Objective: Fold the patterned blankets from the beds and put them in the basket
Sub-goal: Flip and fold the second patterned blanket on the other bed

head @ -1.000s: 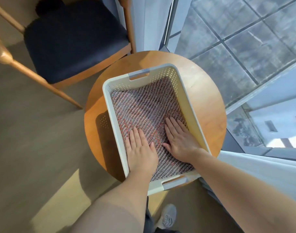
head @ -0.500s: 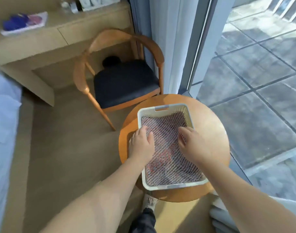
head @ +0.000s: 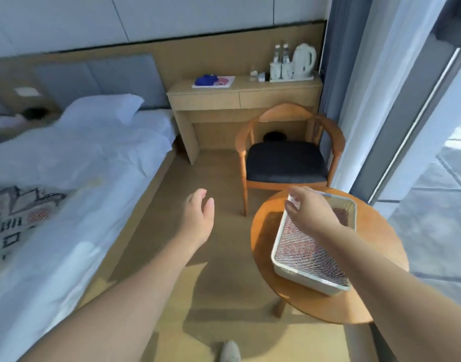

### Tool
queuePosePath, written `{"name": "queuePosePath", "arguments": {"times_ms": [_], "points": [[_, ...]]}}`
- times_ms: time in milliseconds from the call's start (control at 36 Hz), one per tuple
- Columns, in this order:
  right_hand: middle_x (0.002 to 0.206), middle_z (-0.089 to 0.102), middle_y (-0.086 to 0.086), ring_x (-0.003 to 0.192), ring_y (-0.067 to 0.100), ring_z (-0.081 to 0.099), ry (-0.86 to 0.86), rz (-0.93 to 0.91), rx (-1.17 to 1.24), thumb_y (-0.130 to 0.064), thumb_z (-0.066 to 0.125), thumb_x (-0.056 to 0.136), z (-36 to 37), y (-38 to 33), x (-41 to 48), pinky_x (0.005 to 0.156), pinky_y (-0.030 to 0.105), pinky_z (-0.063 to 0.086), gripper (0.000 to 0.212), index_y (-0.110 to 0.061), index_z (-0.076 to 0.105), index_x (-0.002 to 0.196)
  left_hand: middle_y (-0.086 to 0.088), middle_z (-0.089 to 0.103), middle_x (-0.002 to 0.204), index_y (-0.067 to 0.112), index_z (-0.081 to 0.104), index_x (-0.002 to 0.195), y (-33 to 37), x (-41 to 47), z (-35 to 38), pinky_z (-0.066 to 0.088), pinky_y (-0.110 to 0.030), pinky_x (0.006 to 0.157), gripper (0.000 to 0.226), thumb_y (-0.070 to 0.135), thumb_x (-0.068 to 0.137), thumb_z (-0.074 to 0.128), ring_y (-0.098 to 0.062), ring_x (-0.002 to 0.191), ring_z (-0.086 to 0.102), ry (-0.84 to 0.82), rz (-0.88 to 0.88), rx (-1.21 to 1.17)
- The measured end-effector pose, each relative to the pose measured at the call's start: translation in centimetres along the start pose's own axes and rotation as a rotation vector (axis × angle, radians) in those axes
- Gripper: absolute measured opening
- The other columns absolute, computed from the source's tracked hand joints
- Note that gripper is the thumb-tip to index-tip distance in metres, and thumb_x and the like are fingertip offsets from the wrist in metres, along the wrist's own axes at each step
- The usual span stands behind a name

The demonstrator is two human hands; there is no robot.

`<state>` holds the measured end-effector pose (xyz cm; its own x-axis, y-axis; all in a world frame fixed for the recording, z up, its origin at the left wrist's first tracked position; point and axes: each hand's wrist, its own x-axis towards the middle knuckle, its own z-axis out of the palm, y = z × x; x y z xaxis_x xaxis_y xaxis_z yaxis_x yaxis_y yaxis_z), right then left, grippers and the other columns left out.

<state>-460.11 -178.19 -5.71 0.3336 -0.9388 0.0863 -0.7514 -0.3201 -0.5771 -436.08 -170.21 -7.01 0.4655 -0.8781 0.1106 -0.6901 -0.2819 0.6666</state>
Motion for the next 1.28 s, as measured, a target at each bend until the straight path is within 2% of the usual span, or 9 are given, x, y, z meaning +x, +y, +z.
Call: {"name": "queuePosePath", "arguments": {"times_ms": [194,333,500,750,833,917,972,1083,1278], "points": [[0.102,0.058,0.003,0.099,0.024,0.057,-0.064,-0.2,-0.002,-0.028,0.048,0.092,2.5,-8.6,-0.9,0.074,0.028,0.039,0.025,-0.015,0.06,0.11,-0.003,0.049,0.138,0.013,0.045,0.134,-4.7,-4.3,-9.4,0.035,-0.033,0.103,0.041,0.032,0.099,0.039,-0.02,0.126,0.045,0.166,-0.067,0.093],[0.115,0.06,0.006,0.105,0.024,0.058,-0.118,-0.353,-0.021,-0.028,0.051,0.094,4.8,-14.7,-1.8,0.088,0.033,0.046,0.038,-0.014,0.055,0.129,-0.002,0.049,0.139,0.012,0.044,0.134,-8.2,-7.2,-15.2,0.034,-0.033,0.104,0.04,0.032,0.099,0.038,-0.02,0.127,0.043,0.255,-0.148,0.153],[0.108,0.063,0.01,0.099,0.027,0.058,-0.212,-0.505,0.005,-0.021,0.051,0.091,11.0,-25.5,-3.7,0.085,0.036,0.047,0.031,-0.012,0.059,0.12,-0.004,0.049,0.14,0.01,0.045,0.135,-14.9,-13.2,-22.7,0.033,-0.032,0.105,0.042,0.03,0.099,0.041,-0.022,0.129,0.043,0.383,-0.252,0.196],[0.128,0.06,0.01,0.112,0.024,0.058,-0.437,-0.847,0.069,-0.026,0.051,0.095,24.2,-45.8,-13.6,0.09,0.032,0.044,0.039,-0.012,0.054,0.131,-0.004,0.052,0.135,0.015,0.047,0.132,-28.7,-26.4,-37.4,0.038,-0.037,0.104,0.039,0.033,0.098,0.042,-0.025,0.124,0.048,0.569,-0.514,0.224],[0.127,0.06,0.01,0.111,0.025,0.058,-0.464,-0.907,0.077,-0.027,0.051,0.095,28.4,-51.6,-17.2,0.09,0.032,0.045,0.04,-0.011,0.054,0.132,-0.008,0.056,0.129,0.011,0.051,0.128,-33.2,-30.6,-42.0,0.039,-0.034,0.097,0.038,0.032,0.097,0.044,-0.027,0.118,0.052,0.606,-0.576,0.242],[0.124,0.061,0.01,0.109,0.024,0.059,-0.469,-0.96,0.079,-0.027,0.053,0.094,32.4,-56.9,-20.4,0.089,0.031,0.045,0.038,-0.011,0.056,0.13,-0.014,0.06,0.117,0.009,0.054,0.119,-37.2,-34.1,-46.0,0.046,-0.043,0.092,0.046,0.042,0.091,0.039,-0.034,0.108,0.056,0.62,-0.635,0.23],[0.124,0.062,0.01,0.11,0.025,0.059,-0.486,-0.996,0.093,-0.025,0.054,0.094,34.7,-59.8,-22.5,0.09,0.031,0.045,0.038,-0.01,0.057,0.129,-0.016,0.062,0.112,0.005,0.057,0.113,-39.4,-36.0,-48.0,0.046,-0.041,0.091,0.046,0.039,0.089,0.039,-0.034,0.105,0.056,0.653,-0.664,0.23],[0.128,0.061,0.008,0.116,0.023,0.057,-0.538,-1.04,0.082,-0.025,0.055,0.093,38.6,-64.4,-25.7,0.095,0.031,0.043,0.039,-0.012,0.057,0.129,-0.009,0.054,0.13,0.007,0.05,0.129,-43.6,-38.8,-51.2,0.034,-0.028,0.098,0.037,0.027,0.098,0.043,-0.024,0.121,0.049,0.683,-0.69,0.226],[0.126,0.062,0.009,0.114,0.024,0.058,-0.618,-1.052,0.041,-0.023,0.056,0.092,45.1,-70.1,-25.9,0.094,0.03,0.043,0.036,-0.011,0.06,0.126,-0.004,0.047,0.139,0.013,0.043,0.137,-50.7,-38.6,-54.7,0.033,-0.031,0.105,0.043,0.033,0.099,0.038,-0.021,0.127,0.044,0.665,-0.736,0.219]]}}
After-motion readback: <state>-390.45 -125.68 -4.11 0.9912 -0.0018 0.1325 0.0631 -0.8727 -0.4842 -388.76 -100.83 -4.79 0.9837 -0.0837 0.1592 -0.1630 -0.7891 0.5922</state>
